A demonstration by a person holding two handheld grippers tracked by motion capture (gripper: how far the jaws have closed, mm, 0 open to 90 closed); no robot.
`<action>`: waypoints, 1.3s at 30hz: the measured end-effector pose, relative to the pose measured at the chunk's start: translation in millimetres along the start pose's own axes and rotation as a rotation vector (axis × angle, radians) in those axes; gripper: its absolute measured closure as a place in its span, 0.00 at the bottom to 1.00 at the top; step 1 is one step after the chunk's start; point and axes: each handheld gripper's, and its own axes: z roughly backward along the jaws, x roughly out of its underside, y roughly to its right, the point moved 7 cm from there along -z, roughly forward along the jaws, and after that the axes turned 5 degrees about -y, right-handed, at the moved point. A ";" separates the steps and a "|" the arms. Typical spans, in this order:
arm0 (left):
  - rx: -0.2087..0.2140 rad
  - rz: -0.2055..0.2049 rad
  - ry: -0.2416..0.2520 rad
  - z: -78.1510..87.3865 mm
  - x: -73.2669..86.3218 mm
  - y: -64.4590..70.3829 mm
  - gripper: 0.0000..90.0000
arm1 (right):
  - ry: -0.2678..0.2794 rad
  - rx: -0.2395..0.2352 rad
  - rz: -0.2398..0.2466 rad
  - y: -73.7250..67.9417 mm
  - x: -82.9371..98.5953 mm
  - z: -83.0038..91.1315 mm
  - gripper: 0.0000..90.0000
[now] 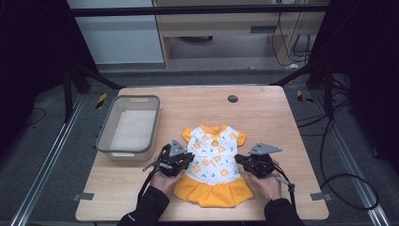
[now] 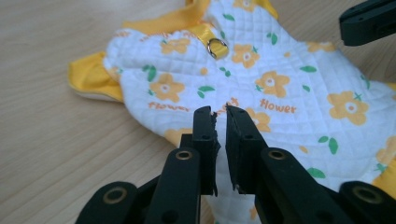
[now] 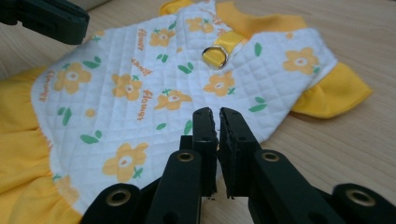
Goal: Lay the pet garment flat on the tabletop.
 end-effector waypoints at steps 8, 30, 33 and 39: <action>-0.009 0.019 -0.113 -21.9 21.8 -4.0 0.90 | -0.124 0.020 0.036 -3.1 14.1 -27.2 0.91; -0.005 0.043 0.025 12.6 12.5 -9.5 0.53 | 0.003 0.120 -0.017 14.8 -0.3 -3.7 0.64; 0.003 0.035 0.077 26.6 12.1 -10.9 0.42 | 0.018 0.151 -0.030 19.3 1.4 1.1 0.55; 0.000 0.050 0.116 47.7 27.3 -18.6 0.35 | 0.028 0.180 -0.034 24.6 7.3 13.5 0.35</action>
